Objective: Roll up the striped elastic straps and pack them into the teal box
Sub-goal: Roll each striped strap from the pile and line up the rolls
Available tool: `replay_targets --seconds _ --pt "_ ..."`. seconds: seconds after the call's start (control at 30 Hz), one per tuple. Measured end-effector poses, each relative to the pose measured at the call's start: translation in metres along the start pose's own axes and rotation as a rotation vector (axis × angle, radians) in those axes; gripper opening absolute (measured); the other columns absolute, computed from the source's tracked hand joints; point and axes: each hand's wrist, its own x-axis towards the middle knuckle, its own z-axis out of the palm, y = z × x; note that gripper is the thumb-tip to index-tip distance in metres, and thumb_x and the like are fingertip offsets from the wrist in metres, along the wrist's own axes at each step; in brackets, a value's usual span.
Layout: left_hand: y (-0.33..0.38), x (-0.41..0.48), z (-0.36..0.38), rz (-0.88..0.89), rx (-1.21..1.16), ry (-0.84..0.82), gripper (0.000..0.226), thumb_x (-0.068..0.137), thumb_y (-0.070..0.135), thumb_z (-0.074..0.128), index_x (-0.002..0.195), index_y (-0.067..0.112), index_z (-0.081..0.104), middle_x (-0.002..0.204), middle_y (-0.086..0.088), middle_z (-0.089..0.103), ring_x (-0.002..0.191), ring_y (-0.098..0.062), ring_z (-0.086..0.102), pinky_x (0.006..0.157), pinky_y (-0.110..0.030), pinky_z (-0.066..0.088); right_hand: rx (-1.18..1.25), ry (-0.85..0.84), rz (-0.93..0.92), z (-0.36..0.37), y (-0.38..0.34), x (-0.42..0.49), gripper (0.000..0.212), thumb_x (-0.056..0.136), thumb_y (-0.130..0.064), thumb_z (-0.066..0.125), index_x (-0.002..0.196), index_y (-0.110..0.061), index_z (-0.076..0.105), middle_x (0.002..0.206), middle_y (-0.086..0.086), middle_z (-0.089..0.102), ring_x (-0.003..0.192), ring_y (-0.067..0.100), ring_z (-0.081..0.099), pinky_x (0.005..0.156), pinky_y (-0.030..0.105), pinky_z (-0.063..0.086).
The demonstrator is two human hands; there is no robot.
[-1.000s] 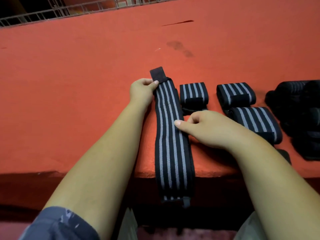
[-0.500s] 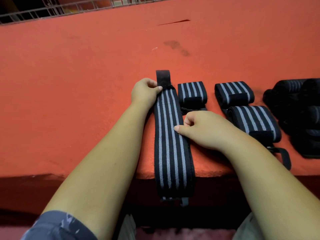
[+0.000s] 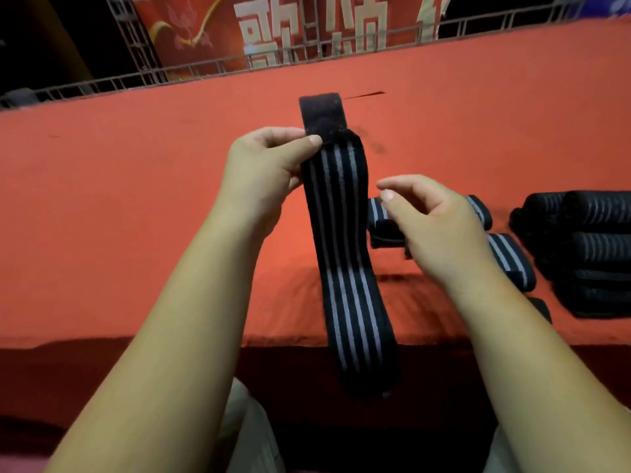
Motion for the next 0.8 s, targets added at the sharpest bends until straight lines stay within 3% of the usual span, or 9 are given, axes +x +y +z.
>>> replay_targets --seconds 0.13,0.23,0.3,0.43,0.53,0.67,0.73,0.8 --pt "0.033 -0.037 -0.006 -0.036 -0.077 -0.042 0.023 0.094 0.008 0.08 0.115 0.002 0.075 0.099 -0.016 0.08 0.093 -0.027 0.076 0.092 -0.042 0.06 0.167 0.042 -0.081 -0.004 -0.038 -0.013 0.024 0.108 -0.029 0.063 0.126 -0.034 0.078 0.111 -0.022 0.079 0.105 -0.005 0.072 0.091 0.025 0.058" --pt "0.048 -0.055 -0.012 -0.043 -0.11 -0.062 0.033 0.092 0.008 0.081 0.121 -0.004 0.074 0.109 -0.023 0.08 0.097 -0.029 0.075 0.092 -0.041 0.061 0.294 -0.014 -0.11 -0.004 -0.062 -0.025 0.021 0.108 -0.021 0.064 0.116 -0.028 0.082 0.1 -0.011 0.083 0.082 0.005 0.077 0.065 0.022 0.058" --pt "0.054 -0.062 -0.019 -0.034 -0.125 -0.07 0.039 0.091 0.009 0.082 0.125 -0.007 0.072 0.119 -0.029 0.076 0.1 -0.031 0.073 0.092 -0.041 0.061 0.37 -0.038 -0.105 -0.003 -0.071 -0.031 0.019 0.107 -0.02 0.066 0.113 -0.023 0.083 0.092 -0.005 0.083 0.072 0.014 0.076 0.059 0.027 0.056" --pt "0.056 -0.073 -0.032 -0.026 -0.18 -0.113 0.041 0.092 0.016 0.081 0.124 -0.009 0.073 0.127 -0.039 0.069 0.105 -0.04 0.063 0.103 -0.056 0.054 0.523 -0.15 -0.051 0.006 -0.076 -0.039 0.019 0.108 -0.017 0.063 0.109 -0.014 0.082 0.08 0.002 0.077 0.06 0.014 0.065 0.054 0.027 0.05" --pt "0.044 -0.08 -0.036 -0.059 -0.205 -0.089 0.047 0.089 0.02 0.081 0.125 -0.008 0.073 0.121 -0.033 0.074 0.102 -0.036 0.065 0.093 -0.046 0.055 0.593 -0.186 0.002 0.014 -0.07 -0.043 0.022 0.109 -0.018 0.061 0.104 -0.01 0.081 0.08 0.008 0.074 0.06 0.02 0.062 0.056 0.033 0.049" --pt "0.019 -0.081 -0.042 -0.138 -0.271 -0.092 0.057 0.085 0.024 0.09 0.13 -0.004 0.072 0.132 -0.035 0.068 0.107 -0.039 0.057 0.096 -0.053 0.056 0.649 -0.218 0.12 0.018 -0.06 -0.046 0.023 0.108 -0.016 0.06 0.094 -0.01 0.077 0.079 0.012 0.07 0.056 0.02 0.058 0.05 0.031 0.045" --pt "0.009 -0.08 -0.045 -0.158 -0.271 -0.102 0.062 0.083 0.026 0.09 0.134 -0.003 0.07 0.13 -0.028 0.073 0.102 -0.033 0.066 0.078 -0.036 0.06 0.633 -0.206 0.16 0.02 -0.057 -0.046 0.023 0.107 -0.017 0.06 0.093 -0.01 0.077 0.078 0.011 0.07 0.055 0.018 0.058 0.047 0.029 0.044" --pt "0.002 -0.078 -0.047 -0.173 -0.259 -0.142 0.059 0.088 0.026 0.083 0.137 -0.003 0.068 0.132 -0.021 0.074 0.106 -0.028 0.072 0.08 -0.036 0.062 0.594 -0.174 0.184 0.024 -0.053 -0.045 0.024 0.106 -0.017 0.06 0.091 -0.011 0.077 0.074 0.007 0.071 0.052 0.016 0.057 0.045 0.027 0.043"
